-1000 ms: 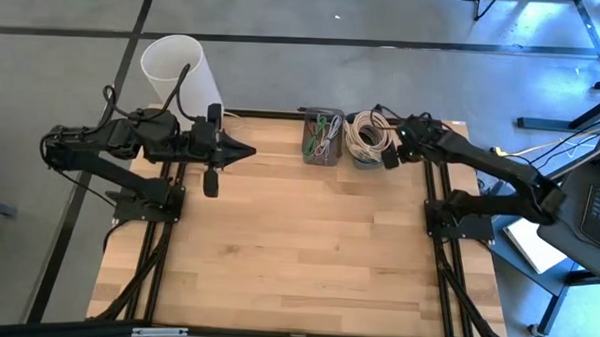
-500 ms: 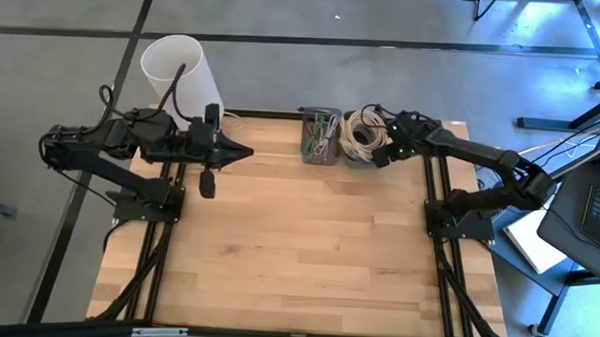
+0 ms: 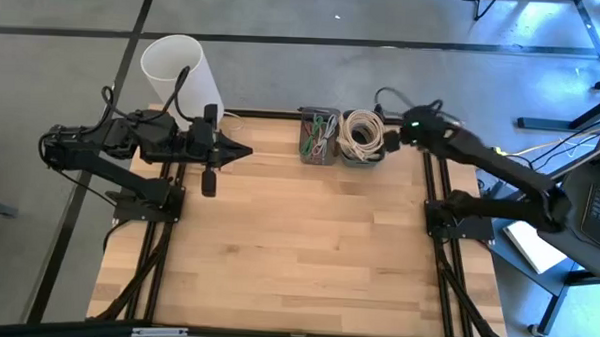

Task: Pick & Place USB Port
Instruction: Return to Home Position

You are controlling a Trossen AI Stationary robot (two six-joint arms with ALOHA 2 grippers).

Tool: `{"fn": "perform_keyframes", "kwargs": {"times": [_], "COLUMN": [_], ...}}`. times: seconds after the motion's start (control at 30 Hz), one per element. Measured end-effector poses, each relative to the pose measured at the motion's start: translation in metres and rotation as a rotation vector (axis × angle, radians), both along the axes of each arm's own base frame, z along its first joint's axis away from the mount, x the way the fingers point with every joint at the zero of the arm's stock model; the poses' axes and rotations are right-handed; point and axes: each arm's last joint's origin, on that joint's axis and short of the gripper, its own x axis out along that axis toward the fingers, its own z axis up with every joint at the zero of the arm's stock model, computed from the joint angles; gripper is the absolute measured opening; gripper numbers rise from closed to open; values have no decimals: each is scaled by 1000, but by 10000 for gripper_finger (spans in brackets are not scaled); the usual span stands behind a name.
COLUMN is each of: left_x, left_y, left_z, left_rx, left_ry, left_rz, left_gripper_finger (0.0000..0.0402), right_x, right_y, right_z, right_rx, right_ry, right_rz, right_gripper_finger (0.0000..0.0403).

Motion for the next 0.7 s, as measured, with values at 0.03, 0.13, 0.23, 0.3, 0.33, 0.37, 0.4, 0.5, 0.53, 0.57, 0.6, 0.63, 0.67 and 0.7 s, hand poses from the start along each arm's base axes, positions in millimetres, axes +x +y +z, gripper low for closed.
{"fn": "perform_keyframes", "kwargs": {"times": [0.03, 0.13, 0.23, 0.3, 0.33, 0.37, 0.4, 0.5, 0.53, 0.57, 0.6, 0.63, 0.67, 0.7], "left_x": [0, -3, -11, -16, -18, -19, -21, -22, -21, -20, -19, -18, -18, -19], "left_y": [0, 0, -1, -3, -4, -4, -5, -5, -5, -5, -5, -4, -3, -2], "left_z": [0, 1, 4, 5, 6, 5, 5, -6, -13, -22, -30, -37, -45, -50], "left_rx": [0, -4, 1, 10, 20, 28, 35, 54, 59, 56, 46, 41, 32, 18], "left_ry": [0, -8, -26, -30, -28, -22, -12, 60, 90, 116, 132, 138, 131, 108], "left_rz": [0, -13, -29, -46, -54, -58, -60, -34, -20, -14, -10, -2, 8, 13], "left_gripper_finger": [1, 3, 2, 1, 2, 2, 2, 1, 1, 2, 2, 2, 2, 1], "right_x": [-3, -13, -33, -48, -53, -57, -57, -44, -34, -23, -11, -1, 8, 14], "right_y": [6, 34, 64, 81, 88, 94, 98, 105, 106, 108, 110, 114, 117, 120], "right_z": [16, 73, 125, 149, 158, 164, 166, 156, 150, 144, 139, 134, 131, 129], "right_rx": [-38, -177, -324, -380, -389, -386, -365, -277, -255, -243, -236, -235, -251, -267], "right_ry": [-38, -220, -404, -505, -550, -588, -614, -622, -626, -636, -651, -671, -687, -699], "right_rz": [37, 246, 430, 549, 612, 672, 726, 853, 886, 924, 964, 1004, 1040, 1072], "right_gripper_finger": [0, 0, 0, 0, 0, 0, 0, 0, 0, 0, 0, 0, 0, 0]}}
